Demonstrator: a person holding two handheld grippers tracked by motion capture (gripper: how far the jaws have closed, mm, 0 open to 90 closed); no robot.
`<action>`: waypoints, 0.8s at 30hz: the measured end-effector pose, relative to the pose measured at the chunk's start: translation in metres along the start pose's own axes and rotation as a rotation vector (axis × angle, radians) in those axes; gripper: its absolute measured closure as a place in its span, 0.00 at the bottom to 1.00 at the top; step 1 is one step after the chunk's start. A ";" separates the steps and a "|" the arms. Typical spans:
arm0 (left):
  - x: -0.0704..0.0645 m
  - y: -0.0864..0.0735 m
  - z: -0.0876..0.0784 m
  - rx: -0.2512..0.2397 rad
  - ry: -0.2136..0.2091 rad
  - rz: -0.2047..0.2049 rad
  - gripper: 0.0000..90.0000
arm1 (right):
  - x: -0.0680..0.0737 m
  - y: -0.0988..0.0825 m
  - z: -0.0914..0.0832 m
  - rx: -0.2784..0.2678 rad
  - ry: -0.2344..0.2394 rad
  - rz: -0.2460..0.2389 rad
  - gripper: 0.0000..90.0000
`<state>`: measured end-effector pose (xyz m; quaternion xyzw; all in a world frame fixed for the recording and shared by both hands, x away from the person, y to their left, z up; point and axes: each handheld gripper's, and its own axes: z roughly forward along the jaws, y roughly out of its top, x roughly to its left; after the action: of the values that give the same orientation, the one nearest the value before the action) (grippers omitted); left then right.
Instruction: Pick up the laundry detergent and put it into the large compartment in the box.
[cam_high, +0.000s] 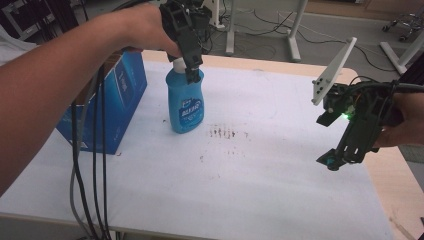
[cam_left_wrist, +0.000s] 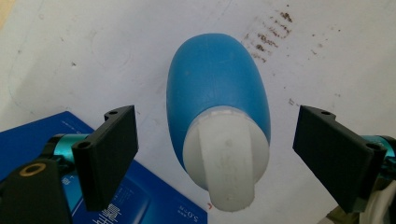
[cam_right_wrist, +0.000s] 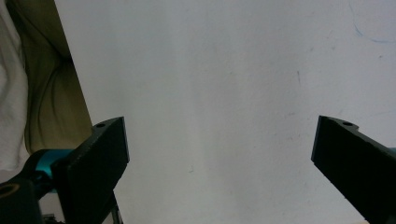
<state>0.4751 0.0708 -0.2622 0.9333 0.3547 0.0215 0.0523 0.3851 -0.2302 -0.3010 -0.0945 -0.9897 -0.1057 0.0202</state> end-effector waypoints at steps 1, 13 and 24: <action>0.000 0.000 0.001 0.003 0.003 -0.002 0.16 | 0.000 0.000 0.000 -0.001 0.001 -0.003 0.03; -0.004 -0.001 0.016 0.008 -0.003 -0.009 0.16 | 0.000 0.003 0.004 0.001 0.005 -0.007 0.03; -0.004 0.000 0.026 0.025 0.003 -0.020 0.16 | 0.000 0.003 0.004 -0.003 0.004 -0.005 0.03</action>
<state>0.4741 0.0655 -0.2882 0.9303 0.3642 0.0180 0.0404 0.3859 -0.2264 -0.3047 -0.0916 -0.9898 -0.1072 0.0219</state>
